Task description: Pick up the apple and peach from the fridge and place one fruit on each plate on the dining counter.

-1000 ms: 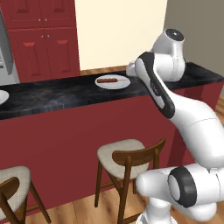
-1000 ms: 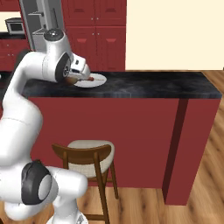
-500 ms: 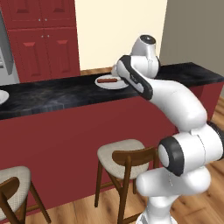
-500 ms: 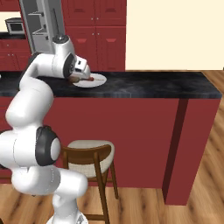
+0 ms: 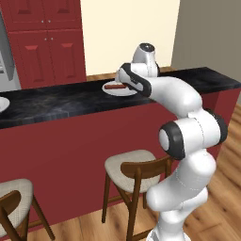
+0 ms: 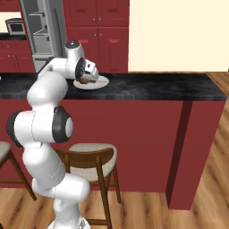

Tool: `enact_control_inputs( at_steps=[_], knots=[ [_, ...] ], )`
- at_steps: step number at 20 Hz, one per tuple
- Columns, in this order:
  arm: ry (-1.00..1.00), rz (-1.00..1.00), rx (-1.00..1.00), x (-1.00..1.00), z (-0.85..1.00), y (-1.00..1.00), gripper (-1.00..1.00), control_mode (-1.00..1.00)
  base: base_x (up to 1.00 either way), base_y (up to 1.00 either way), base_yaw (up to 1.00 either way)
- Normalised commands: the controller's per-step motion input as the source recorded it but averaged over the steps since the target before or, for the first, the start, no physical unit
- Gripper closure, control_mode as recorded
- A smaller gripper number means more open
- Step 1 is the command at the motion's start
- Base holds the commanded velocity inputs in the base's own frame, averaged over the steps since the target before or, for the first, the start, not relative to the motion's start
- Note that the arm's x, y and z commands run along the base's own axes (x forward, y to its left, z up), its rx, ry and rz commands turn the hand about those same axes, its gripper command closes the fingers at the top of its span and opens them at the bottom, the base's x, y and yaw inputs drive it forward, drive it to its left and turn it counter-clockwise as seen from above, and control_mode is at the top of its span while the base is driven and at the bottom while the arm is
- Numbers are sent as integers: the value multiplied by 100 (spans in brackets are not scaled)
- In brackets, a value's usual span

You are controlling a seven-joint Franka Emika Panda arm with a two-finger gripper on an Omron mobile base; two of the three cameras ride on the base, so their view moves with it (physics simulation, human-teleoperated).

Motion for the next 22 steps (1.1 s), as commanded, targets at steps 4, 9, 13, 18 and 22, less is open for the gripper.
enact_control_inputs(
  at_steps=[4,9,13,18,22],
  knots=[
    [4,0,0,42,0,0,100,-100,0,0,0],
    [4,0,0,21,-24,0,100,-100,0,0,0],
    [6,0,0,14,-52,0,100,-100,0,0,0],
    [0,0,0,14,-32,0,100,-100,0,0,0],
    [0,0,0,31,-2,12,100,-100,0,0,0]
  ],
)
